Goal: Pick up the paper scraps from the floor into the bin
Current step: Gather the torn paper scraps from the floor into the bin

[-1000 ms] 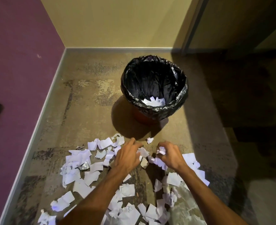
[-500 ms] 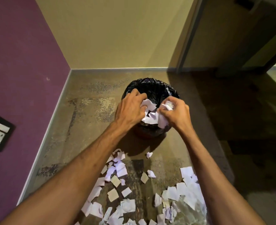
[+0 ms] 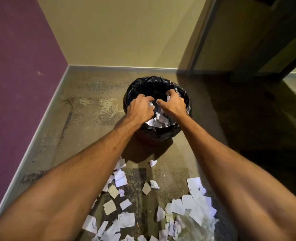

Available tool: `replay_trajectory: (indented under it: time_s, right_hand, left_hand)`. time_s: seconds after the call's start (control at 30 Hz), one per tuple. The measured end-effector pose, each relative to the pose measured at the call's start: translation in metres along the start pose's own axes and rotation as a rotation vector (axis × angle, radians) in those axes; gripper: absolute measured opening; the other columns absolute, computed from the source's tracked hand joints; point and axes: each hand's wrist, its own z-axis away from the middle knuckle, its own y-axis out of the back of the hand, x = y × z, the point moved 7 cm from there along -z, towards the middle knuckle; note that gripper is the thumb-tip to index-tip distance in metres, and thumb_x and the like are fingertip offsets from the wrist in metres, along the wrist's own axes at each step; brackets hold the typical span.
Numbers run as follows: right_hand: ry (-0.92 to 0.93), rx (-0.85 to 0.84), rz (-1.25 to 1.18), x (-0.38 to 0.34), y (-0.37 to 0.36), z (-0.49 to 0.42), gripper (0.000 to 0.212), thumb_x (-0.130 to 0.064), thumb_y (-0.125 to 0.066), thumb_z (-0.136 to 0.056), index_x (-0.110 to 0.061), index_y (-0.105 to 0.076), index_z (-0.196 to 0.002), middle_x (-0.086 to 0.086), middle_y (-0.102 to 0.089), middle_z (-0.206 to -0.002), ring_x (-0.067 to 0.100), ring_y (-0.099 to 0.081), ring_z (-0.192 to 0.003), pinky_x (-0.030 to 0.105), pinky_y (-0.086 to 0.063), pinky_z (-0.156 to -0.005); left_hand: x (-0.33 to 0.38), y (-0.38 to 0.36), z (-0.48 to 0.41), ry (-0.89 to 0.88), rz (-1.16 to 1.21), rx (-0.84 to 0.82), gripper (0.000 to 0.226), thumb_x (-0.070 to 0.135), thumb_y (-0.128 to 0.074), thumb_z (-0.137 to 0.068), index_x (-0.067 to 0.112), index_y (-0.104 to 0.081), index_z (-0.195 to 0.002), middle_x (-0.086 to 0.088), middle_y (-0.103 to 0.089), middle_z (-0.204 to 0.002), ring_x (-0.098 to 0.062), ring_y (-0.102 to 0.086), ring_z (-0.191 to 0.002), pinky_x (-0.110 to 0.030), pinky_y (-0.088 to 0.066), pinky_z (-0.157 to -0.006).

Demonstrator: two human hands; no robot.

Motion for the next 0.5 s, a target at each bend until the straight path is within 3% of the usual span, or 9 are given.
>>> replay_trajectory:
  time_s: [0.13, 0.27, 0.33, 0.4, 0.5]
  right_hand:
    - [-0.012, 0.025, -0.005, 0.011, 0.007, 0.014, 0.056, -0.026, -0.064, -0.096, -0.02, -0.055, -0.15, 0.014, -0.07, -0.135, 0.032, -0.066, -0.12, 0.032, -0.043, -0.088]
    - [0.058, 0.127, -0.098, 0.02, 0.02, 0.032, 0.049, -0.012, -0.058, -0.09, -0.021, -0.07, -0.136, 0.007, -0.075, -0.131, 0.024, -0.075, -0.112, 0.034, -0.056, -0.103]
    - [0.113, 0.15, -0.205, 0.027, 0.022, 0.037, 0.048, -0.004, -0.054, -0.087, -0.017, -0.075, -0.128, 0.005, -0.077, -0.126, 0.015, -0.081, -0.088, 0.039, -0.066, -0.09]
    - [0.124, 0.199, -0.294, 0.038, 0.027, 0.045, 0.04, 0.002, -0.052, -0.091, -0.014, -0.078, -0.117, 0.003, -0.079, -0.116, 0.008, -0.079, -0.066, 0.031, -0.067, -0.071]
    - [0.109, 0.346, -0.366, 0.065, 0.039, 0.073, 0.036, -0.001, -0.052, -0.086, -0.021, -0.08, -0.094, -0.007, -0.079, -0.09, 0.013, -0.076, -0.063, 0.033, -0.064, -0.063]
  left_hand:
    - [-0.001, 0.004, 0.015, -0.065, 0.063, 0.112, 0.035, 0.027, -0.059, -0.103, 0.022, -0.066, -0.138, -0.006, -0.062, -0.14, -0.028, -0.062, -0.127, -0.047, -0.054, -0.105]
    - [0.008, 0.012, 0.047, -0.176, 0.082, 0.3, 0.018, 0.023, -0.053, -0.105, 0.023, -0.067, -0.118, 0.002, -0.061, -0.115, -0.016, -0.059, -0.105, -0.035, -0.055, -0.087]
    - [0.013, 0.013, 0.069, -0.197, 0.073, 0.351, 0.01, 0.023, -0.051, -0.104, 0.024, -0.061, -0.105, 0.007, -0.057, -0.102, -0.012, -0.055, -0.092, -0.033, -0.051, -0.073]
    - [0.018, 0.011, 0.093, -0.212, 0.088, 0.369, 0.007, 0.022, -0.051, -0.104, 0.024, -0.056, -0.1, 0.009, -0.054, -0.096, -0.01, -0.053, -0.084, -0.029, -0.047, -0.065]
    - [0.023, -0.011, 0.131, -0.304, 0.139, 0.32, 0.008, 0.018, -0.052, -0.103, 0.021, -0.056, -0.096, 0.008, -0.052, -0.089, -0.012, -0.052, -0.078, -0.028, -0.045, -0.064]
